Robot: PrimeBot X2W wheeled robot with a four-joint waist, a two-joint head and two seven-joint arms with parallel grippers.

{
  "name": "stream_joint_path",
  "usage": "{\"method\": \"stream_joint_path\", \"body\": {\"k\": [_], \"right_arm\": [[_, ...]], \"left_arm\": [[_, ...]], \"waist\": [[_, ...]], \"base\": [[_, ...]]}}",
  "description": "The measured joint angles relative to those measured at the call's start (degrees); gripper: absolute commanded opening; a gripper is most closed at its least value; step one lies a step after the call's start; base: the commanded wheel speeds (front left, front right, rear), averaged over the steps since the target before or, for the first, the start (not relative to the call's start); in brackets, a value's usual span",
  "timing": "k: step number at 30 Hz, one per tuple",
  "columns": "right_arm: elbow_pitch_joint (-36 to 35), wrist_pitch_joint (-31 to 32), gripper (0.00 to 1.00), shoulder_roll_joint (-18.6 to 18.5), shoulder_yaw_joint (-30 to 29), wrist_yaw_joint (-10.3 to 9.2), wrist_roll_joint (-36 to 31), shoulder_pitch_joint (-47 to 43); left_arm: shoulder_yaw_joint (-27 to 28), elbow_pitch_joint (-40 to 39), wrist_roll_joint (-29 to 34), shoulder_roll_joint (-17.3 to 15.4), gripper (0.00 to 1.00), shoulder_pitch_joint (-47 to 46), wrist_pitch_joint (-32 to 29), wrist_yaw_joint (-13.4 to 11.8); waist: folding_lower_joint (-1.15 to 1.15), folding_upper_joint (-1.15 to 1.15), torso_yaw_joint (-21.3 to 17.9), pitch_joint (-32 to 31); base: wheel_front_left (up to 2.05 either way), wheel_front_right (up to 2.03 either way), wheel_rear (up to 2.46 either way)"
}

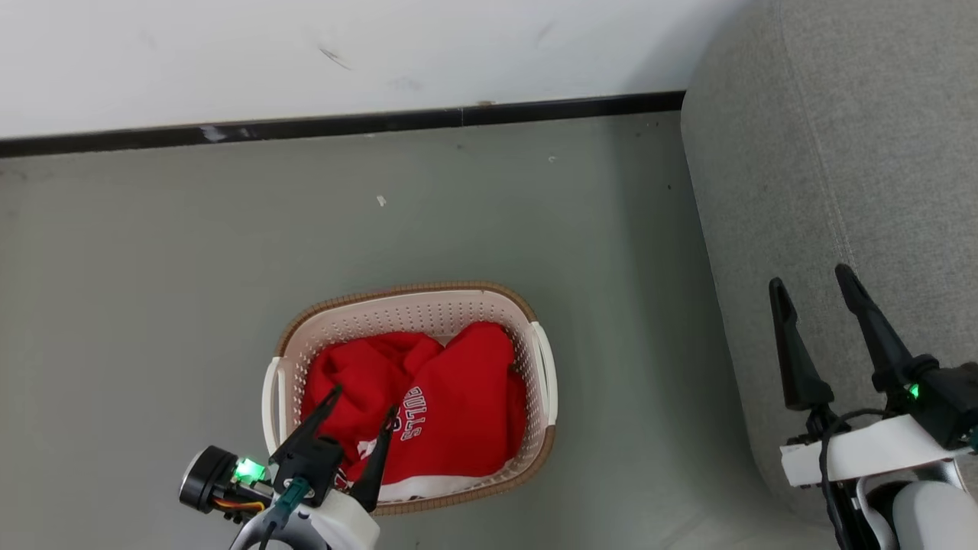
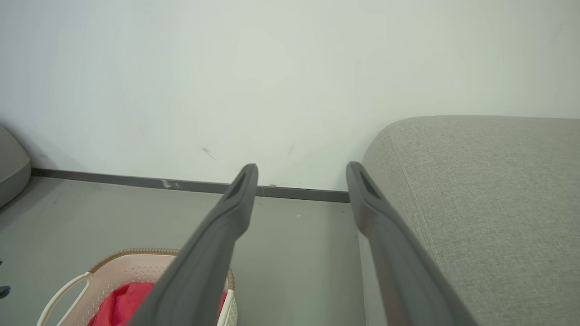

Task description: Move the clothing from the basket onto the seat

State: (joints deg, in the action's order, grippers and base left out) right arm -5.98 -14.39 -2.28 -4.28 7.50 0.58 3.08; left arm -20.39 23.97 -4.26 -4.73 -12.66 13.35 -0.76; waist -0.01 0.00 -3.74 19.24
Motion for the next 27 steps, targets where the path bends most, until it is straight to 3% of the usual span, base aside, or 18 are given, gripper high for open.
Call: {"method": "stream_joint_path", "body": {"k": [27], "right_arm": [[-2.8, -0.07, 1.0, -0.14, 4.99, 0.01, 1.87, 14.21]], "left_arm": [[-4.5, 8.33, 2.96, 1.41, 1.0, -12.48, 0.1, 1.99]], "waist": [[0.0, 0.0, -3.73, 17.29]], "base": [[0.0, 0.0, 0.0]]}}
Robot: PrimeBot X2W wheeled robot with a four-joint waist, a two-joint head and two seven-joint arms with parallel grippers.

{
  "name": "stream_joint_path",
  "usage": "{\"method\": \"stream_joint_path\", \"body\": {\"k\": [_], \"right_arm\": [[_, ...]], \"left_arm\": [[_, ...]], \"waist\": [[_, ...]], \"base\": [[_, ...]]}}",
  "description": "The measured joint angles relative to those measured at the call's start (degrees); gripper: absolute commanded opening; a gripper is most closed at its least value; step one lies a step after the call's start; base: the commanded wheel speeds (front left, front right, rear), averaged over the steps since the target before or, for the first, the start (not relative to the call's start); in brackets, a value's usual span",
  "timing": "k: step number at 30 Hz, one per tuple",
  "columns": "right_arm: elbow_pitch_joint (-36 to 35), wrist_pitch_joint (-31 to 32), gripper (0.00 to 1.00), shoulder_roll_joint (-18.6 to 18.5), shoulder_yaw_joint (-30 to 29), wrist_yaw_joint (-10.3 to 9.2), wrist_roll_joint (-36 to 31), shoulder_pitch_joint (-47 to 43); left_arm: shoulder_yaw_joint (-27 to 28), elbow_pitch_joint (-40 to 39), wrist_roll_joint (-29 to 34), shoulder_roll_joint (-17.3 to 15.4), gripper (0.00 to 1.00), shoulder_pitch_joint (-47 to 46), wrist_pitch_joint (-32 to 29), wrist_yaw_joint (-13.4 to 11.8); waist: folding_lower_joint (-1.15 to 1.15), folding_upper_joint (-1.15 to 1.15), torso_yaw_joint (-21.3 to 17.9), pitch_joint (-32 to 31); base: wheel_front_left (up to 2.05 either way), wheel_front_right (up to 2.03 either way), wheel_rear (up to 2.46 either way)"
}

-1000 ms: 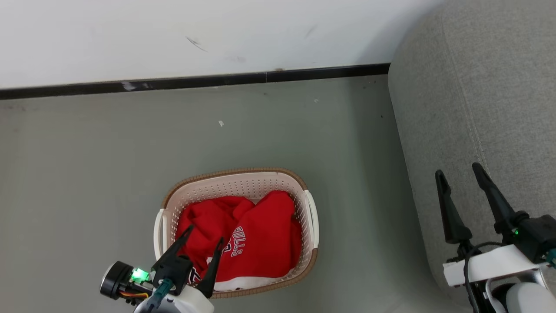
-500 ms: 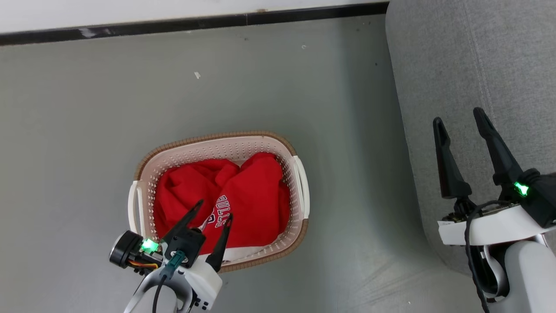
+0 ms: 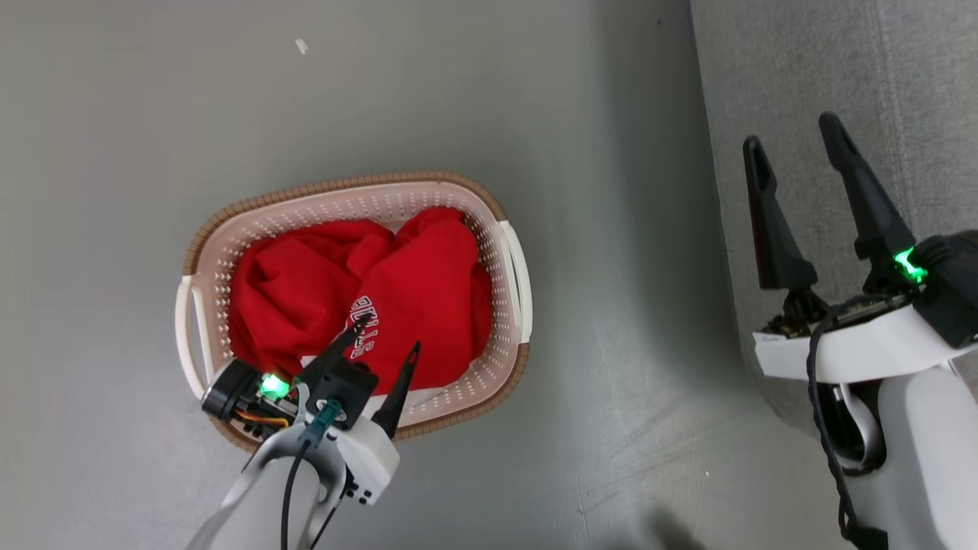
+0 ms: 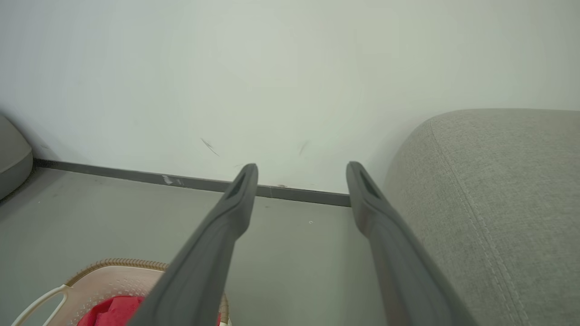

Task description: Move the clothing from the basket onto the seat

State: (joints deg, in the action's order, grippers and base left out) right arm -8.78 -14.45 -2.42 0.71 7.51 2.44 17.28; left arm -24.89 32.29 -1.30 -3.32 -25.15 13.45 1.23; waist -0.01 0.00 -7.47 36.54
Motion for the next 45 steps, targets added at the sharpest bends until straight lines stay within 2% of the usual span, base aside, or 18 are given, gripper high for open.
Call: {"method": "stream_joint_path", "body": {"k": [20, 42, 44, 45], "right_arm": [[0.16, 0.0, 1.0, -0.13, 0.65, 0.0, 1.19, 9.51], [0.52, -0.01, 1.0, -0.18, -0.2, 0.0, 1.19, 14.72], [0.58, -0.01, 1.0, -0.18, -0.19, 0.0, 1.19, 15.0], [0.62, -0.01, 1.0, -0.18, -0.19, 0.0, 1.19, 15.01]], "left_arm": [[0.68, 6.65, 0.01, 0.35, 1.0, -9.06, 0.34, -0.13], [1.85, 16.06, -0.19, 0.85, 1.0, -17.03, -1.38, -0.04], [1.86, 16.85, -0.19, 0.89, 0.89, -17.25, -1.38, -0.04], [1.86, 17.16, -0.19, 0.91, 0.71, -17.47, -1.38, -0.04]], "waist": [[0.0, 0.0, -1.79, 10.41], [0.0, 0.0, -2.57, 16.9], [0.0, 0.0, -2.56, 16.9], [0.0, 0.0, -2.55, 16.89]], "base": [[0.0, 0.0, 0.0], [0.0, 0.0, 0.0], [0.0, 0.0, 0.0], [0.0, 0.0, 0.0]]}}
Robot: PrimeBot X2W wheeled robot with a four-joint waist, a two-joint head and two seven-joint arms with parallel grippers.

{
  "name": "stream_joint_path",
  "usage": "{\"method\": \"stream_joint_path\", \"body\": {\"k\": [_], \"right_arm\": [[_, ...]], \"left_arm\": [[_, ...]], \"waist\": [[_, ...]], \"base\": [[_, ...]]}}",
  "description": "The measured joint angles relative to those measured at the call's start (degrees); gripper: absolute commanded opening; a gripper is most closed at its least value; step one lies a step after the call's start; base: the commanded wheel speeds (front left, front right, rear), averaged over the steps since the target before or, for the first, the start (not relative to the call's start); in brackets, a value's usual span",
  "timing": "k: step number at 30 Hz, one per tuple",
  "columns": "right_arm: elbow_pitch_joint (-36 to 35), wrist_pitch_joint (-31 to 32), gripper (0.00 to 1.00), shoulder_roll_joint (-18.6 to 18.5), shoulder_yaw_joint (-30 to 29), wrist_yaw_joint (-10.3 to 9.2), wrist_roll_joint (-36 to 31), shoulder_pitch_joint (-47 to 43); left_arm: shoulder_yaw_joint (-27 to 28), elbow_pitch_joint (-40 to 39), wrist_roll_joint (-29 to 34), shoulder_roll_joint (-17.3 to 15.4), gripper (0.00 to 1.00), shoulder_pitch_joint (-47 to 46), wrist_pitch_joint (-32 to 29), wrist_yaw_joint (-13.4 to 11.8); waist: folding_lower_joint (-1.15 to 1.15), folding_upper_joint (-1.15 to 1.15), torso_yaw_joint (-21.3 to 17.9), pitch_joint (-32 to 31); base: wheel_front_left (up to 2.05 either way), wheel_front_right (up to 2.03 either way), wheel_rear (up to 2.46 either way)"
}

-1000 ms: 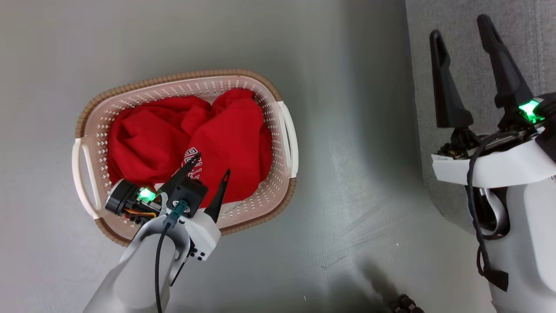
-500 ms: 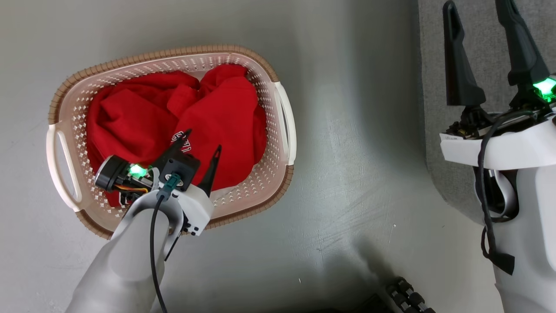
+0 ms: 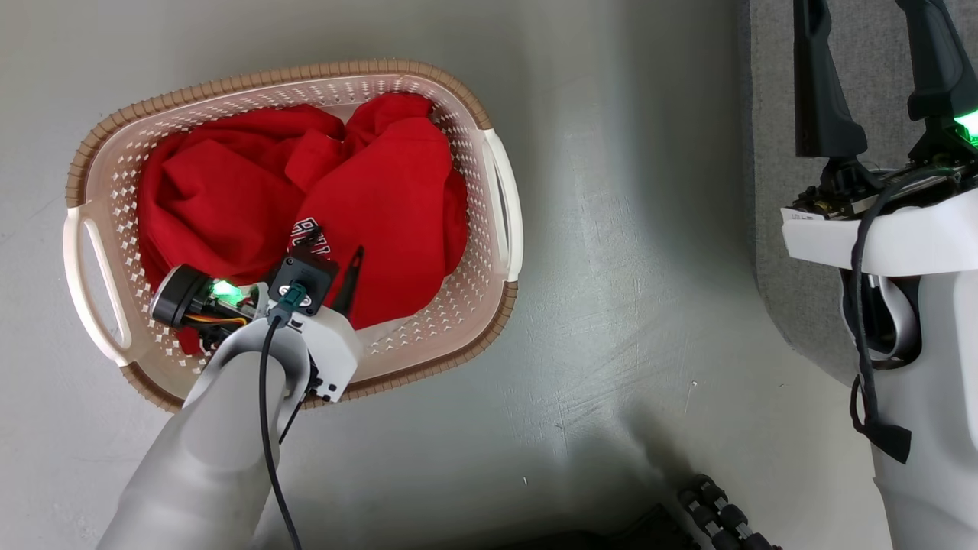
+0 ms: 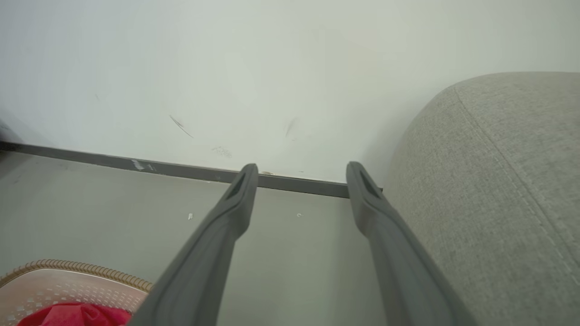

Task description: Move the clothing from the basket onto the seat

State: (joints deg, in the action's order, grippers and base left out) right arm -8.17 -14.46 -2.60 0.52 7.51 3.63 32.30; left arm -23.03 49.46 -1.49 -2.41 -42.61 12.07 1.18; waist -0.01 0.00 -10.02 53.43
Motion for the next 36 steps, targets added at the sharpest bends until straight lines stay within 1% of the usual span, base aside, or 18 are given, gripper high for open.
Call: {"method": "stream_joint_path", "body": {"k": [1, 3, 4, 17, 22, 31, 36], "right_arm": [[0.12, 0.0, 1.0, 0.0, 0.01, 0.0, 0.0, 0.0], [0.42, 0.0, 1.0, -0.01, 0.01, 0.0, 0.0, 0.01], [0.58, 0.0, 1.0, -0.01, 0.0, 0.0, 0.0, 0.02], [1.78, -0.18, 1.0, -0.02, -1.94, 0.0, 0.43, 1.03], [3.01, -0.22, 1.0, -0.02, -3.65, 0.0, 0.19, 1.04], [4.9, -0.23, 1.0, -0.03, -6.08, 0.0, -2.27, 1.0], [5.8, -0.24, 1.0, -0.29, -7.58, 0.0, -3.33, 0.76]], "left_arm": [[-0.01, 0.32, 0.0, 0.01, 0.51, -0.27, 0.0, 0.0], [-0.03, 0.85, -0.01, 0.08, 0.21, -0.74, 0.0, 0.0], [-0.1, 1.1, -0.01, 0.08, 0.0, -0.89, 0.0, 0.0], [-0.73, 1.33, -1.26, 0.27, 0.0, -2.2, 0.98, 1.09], [-0.23, -0.36, -2.54, 0.34, 0.0, -2.62, 1.72, 1.09], [0.2, -3.67, -4.08, 0.45, 0.0, -2.43, 2.16, 1.08], [0.25, -6.12, -5.25, 0.54, 0.0, -0.91, 2.22, 1.08]], "waist": [[0.0, 0.0, 0.01, -0.02], [0.0, 0.0, 0.01, -0.11], [0.0, 0.0, 0.02, -0.17], [0.0, 0.0, 0.48, -1.46], [0.0, 0.0, 1.0, -2.39], [0.0, 0.0, 2.16, -4.48], [0.0, 0.0, 3.08, -6.18]], "base": [[0.0, 0.0, 0.0], [0.0, 0.0, 0.0], [0.0, 0.0, 0.0], [0.0, 0.0, 0.0], [0.0, 0.0, 0.0], [0.0, 0.0, 0.0], [0.0, 0.0, 0.0]]}}
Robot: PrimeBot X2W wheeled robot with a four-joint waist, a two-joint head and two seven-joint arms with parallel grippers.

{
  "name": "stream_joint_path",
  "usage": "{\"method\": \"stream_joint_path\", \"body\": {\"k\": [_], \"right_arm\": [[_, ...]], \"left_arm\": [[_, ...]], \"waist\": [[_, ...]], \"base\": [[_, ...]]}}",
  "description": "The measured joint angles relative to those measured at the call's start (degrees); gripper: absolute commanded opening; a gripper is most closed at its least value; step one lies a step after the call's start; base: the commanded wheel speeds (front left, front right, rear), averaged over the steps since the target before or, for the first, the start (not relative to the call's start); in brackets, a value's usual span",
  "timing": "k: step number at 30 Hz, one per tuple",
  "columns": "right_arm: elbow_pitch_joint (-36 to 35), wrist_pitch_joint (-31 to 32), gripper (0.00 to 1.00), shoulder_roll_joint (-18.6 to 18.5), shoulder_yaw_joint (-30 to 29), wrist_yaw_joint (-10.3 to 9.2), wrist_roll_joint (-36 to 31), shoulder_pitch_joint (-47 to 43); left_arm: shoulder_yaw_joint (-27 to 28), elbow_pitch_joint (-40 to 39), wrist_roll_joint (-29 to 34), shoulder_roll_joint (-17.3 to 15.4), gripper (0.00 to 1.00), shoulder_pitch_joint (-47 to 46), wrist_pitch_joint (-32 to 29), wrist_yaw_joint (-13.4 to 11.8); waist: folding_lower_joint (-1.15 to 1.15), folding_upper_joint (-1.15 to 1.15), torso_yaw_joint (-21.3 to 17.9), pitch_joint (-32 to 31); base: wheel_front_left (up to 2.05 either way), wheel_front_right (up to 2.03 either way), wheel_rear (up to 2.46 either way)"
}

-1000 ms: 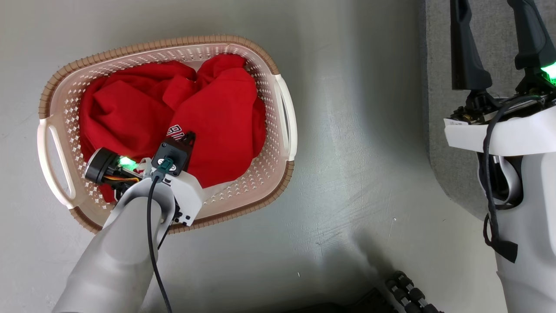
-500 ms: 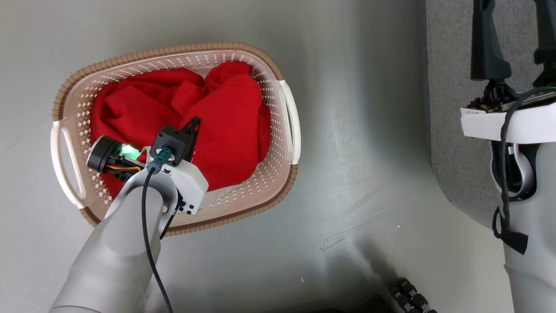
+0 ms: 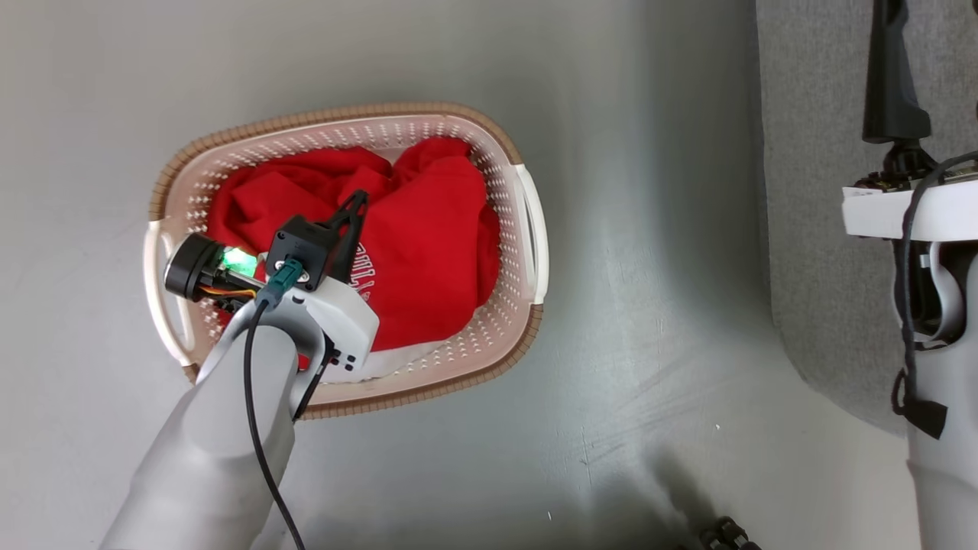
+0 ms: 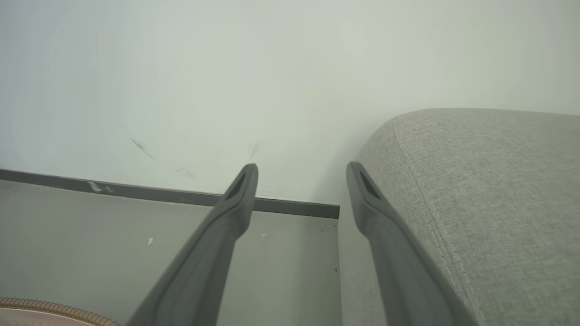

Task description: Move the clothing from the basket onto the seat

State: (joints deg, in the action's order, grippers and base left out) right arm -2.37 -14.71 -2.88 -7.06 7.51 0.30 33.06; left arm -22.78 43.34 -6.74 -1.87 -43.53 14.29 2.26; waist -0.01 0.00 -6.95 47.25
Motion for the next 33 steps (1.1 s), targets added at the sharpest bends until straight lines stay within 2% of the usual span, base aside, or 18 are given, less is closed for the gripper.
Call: {"method": "stream_joint_path", "body": {"k": [12, 21, 22, 23, 24, 26, 33], "right_arm": [[1.7, 0.0, 1.0, -1.54, -3.54, 0.0, -1.0, -3.14], [2.22, 0.0, 1.0, -1.45, -3.47, 0.0, -1.46, -5.45], [2.27, 0.0, 1.0, -1.44, -3.43, 0.0, -1.46, -5.91], [2.37, 0.0, 1.0, -1.42, -3.35, 0.0, -1.47, -6.3], [2.38, 0.0, 1.0, -1.41, -3.22, 0.0, -1.48, -6.82], [2.54, 0.0, 1.0, -1.3, -3.07, 0.0, -1.48, -7.74], [3.01, 0.0, 1.0, -1.11, -2.45, 0.0, -1.48, -11.06]], "left_arm": [[1.45, -11.14, -2.59, 0.02, 0.0, 4.75, 0.02, -0.19], [6.05, -19.33, -4.46, 0.11, 0.0, 7.7, 0.18, -2.34], [6.57, -20.05, -4.64, 0.12, 0.15, 8.03, 0.18, -2.6], [7.19, -20.72, -4.85, 0.1, 0.35, 8.42, 0.18, -2.67], [7.81, -21.49, -4.92, 0.11, 0.75, 8.96, 0.18, -3.04], [8.95, -22.75, -5.26, 0.11, 1.0, 10.01, 0.18, -3.58], [12.87, -26.63, -6.14, 0.05, 1.0, 14.27, 0.18, -4.68]], "waist": [[0.0, 0.0, 2.68, -5.25], [0.0, 0.0, 4.49, -10.13], [0.0, 0.0, 4.65, -10.69], [0.01, 0.0, 4.79, -11.26], [0.0, 0.0, 4.94, -11.85], [0.0, 0.0, 5.17, -13.02], [0.0, 0.0, 5.74, -17.15]], "base": [[0.0, 0.0, 0.0], [0.0, 0.0, 0.0], [0.0, 0.0, 0.0], [0.0, 0.0, 0.0], [0.0, 0.0, 0.0], [0.0, 0.0, 0.0], [0.0, 0.0, 0.0]]}}
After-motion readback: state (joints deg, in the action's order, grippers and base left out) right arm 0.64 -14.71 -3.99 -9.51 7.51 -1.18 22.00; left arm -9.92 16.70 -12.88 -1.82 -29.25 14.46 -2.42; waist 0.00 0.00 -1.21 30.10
